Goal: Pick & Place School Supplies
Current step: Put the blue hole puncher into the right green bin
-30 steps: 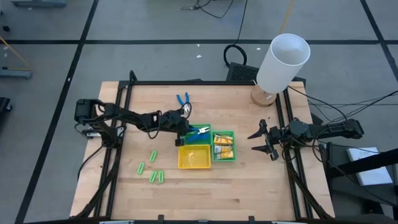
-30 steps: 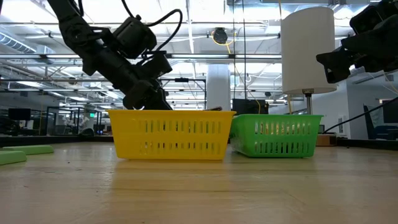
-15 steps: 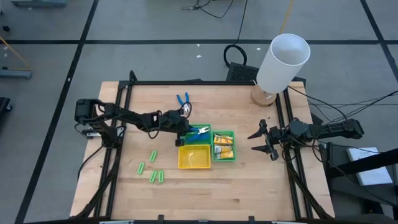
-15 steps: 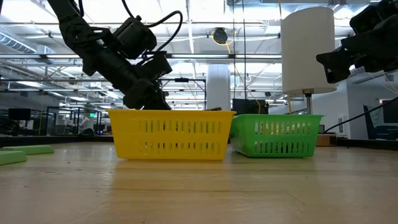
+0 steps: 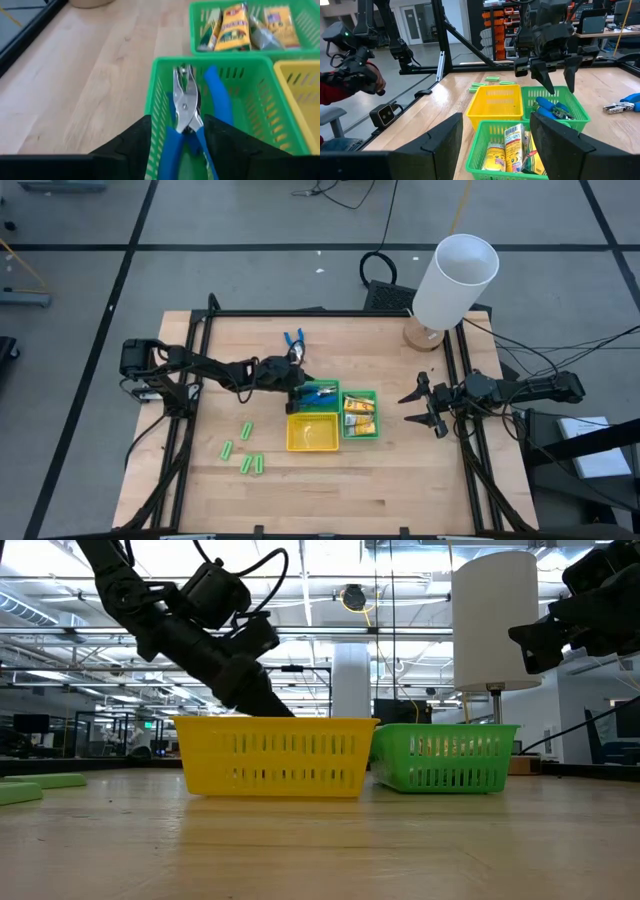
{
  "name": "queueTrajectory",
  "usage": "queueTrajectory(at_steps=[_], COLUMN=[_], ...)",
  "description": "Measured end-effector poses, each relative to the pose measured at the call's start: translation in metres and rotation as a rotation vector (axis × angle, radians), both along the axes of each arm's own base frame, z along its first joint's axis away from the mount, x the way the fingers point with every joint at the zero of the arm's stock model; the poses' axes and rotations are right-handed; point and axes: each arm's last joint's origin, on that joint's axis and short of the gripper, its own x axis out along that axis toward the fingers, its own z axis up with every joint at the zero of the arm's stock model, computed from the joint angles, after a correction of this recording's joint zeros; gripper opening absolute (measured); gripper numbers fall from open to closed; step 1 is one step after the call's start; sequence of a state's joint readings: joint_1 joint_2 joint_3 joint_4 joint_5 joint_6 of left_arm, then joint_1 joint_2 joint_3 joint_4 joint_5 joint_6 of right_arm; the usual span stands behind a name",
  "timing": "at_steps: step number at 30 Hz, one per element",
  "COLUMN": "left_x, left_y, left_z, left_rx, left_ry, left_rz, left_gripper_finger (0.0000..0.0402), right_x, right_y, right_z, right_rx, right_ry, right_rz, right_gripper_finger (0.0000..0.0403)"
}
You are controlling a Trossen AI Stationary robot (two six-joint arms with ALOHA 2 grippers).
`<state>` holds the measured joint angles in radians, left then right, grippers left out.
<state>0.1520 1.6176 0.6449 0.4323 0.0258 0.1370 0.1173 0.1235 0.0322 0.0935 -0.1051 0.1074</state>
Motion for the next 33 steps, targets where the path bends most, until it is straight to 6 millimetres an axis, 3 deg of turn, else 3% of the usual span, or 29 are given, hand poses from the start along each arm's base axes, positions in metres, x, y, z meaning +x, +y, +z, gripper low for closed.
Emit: queueTrajectory(at_steps=[8, 18, 25, 33], left_x=[0.003, 0.000, -0.019, -0.047], left_y=[0.004, 0.017, 0.054, 0.092], left_z=[0.007, 0.011, -0.003, -0.017], left_rx=[0.027, 0.144, -0.141, -0.424], left_ry=[-0.075, -0.113, -0.086, -0.027], left_rz=[0.089, 0.473, 0.814, 1.055], left_gripper_finger=[0.0199, 0.0163, 0.0154, 0.0249], right_x=[0.000, 0.000, 0.000, 0.000], right_y=[0.000, 0.000, 0.000, 0.000], right_z=[0.000, 0.000, 0.000, 0.000], right_rx=[0.000, 0.000, 0.000, 0.000], right_ry=[0.000, 0.000, 0.000, 0.001], right_rz=[0.000, 0.000, 0.000, 0.000], right_gripper_finger=[0.0226, 0.0226, 0.0226, 0.0226])
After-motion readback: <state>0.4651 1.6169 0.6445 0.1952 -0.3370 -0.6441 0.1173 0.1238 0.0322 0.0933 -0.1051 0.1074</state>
